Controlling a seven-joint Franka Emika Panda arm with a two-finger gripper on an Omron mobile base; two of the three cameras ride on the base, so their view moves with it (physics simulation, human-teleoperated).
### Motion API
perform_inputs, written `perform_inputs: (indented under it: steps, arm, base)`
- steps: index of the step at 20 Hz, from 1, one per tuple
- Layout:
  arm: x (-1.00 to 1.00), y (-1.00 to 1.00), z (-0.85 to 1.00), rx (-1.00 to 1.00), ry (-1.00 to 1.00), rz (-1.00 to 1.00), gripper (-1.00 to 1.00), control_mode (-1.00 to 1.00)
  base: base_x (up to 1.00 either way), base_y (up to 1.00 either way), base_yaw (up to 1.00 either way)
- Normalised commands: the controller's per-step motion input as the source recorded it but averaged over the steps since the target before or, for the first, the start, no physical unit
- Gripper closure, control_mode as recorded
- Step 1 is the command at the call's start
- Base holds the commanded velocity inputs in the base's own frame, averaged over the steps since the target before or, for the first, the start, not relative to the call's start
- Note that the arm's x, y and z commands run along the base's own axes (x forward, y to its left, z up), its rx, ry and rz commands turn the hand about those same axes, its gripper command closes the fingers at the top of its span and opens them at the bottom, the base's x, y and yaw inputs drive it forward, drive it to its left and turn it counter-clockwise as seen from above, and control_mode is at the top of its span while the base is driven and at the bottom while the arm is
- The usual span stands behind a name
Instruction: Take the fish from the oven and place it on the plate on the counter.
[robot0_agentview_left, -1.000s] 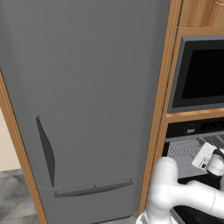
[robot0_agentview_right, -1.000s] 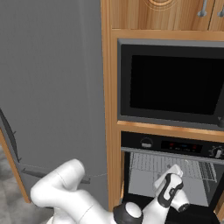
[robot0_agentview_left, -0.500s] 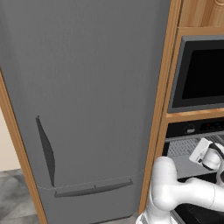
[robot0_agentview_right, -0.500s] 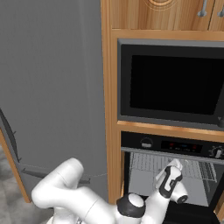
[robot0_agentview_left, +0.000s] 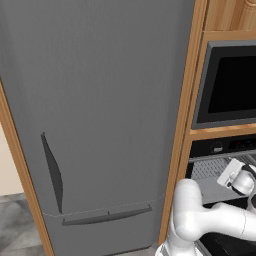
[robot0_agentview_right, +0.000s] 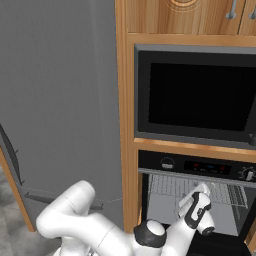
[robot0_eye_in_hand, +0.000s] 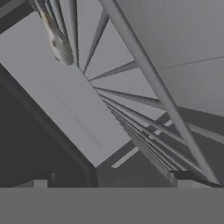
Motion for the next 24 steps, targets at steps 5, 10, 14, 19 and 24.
perform_inputs:
  steps: [5, 10, 14, 19, 24]
  arm:
    - [-0.2, 0.0, -0.82, 0.0, 0.0, 0.0, -1.0, -1.0]
    - [-0.14, -0.05, -0.81, 0.0, 0.0, 0.0, -1.0, -1.0]
    - [-0.58, -0.12, -0.24, 0.03, 0.0, 0.0, -1.0, -1.0]
    - [-0.48, -0.13, -0.14, 0.06, -0.01, 0.0, -1.0, -1.0]
    - [-0.21, -0.06, -0.08, 0.07, -0.03, 0.0, -1.0, -1.0]
  base:
    - [0.0, 0.0, 0.0]
    - [0.0, 0.0, 0.0]
    - [0.0, 0.0, 0.0]
    - [0.0, 0.0, 0.0]
    - [0.0, 0.0, 0.0]
